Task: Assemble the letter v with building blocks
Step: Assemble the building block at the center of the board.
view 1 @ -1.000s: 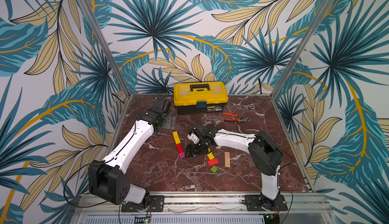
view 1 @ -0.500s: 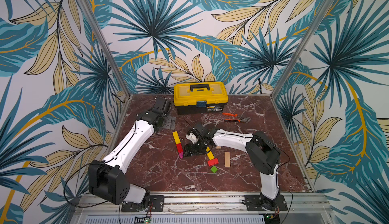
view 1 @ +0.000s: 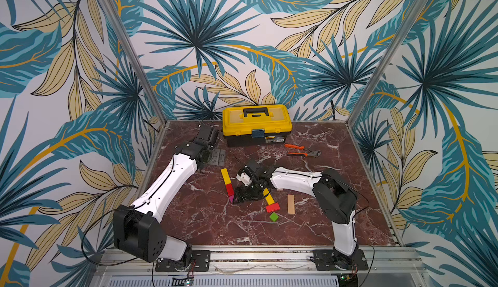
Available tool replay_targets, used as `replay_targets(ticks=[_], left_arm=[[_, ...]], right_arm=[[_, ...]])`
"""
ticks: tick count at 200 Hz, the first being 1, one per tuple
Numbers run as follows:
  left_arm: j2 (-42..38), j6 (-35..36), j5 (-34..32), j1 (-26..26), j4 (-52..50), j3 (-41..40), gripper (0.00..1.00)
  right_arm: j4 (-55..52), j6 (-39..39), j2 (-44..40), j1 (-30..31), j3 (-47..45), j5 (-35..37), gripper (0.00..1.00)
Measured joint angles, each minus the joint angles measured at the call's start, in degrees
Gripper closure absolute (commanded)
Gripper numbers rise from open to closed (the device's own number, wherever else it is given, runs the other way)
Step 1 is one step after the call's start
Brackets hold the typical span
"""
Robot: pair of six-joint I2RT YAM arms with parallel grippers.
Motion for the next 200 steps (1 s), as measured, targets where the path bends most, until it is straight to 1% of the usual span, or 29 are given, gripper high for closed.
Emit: replay_targets(ticks=[107,129,162,176,200], left_arm=[[0.0,0.0,0.0,0.0,0.3,0.0,0.01],[0.0,0.0,0.0,0.0,0.3,0.0,0.01],[0.0,0.0,0.0,0.0,0.3,0.0,0.01],[0.0,0.0,0.0,0.0,0.3,0.0,0.01],[0.0,0.0,0.0,0.0,0.3,0.0,0.01]], right_arm=[[-0.6,-0.4,0.8,0.0,2.1,0.4,0.19],[-2.3,-1.3,-0.9,0.0,1.7,1.3,0.19],[-3.9,-2.4,-6.0,-0.6,1.3,2.4,0.17],[-3.8,-2.7,-7.4,-1.7,1.3,2.6,0.17],[-3.9,-3.1,-7.4,-4.3,1.3,2.7,0.17]])
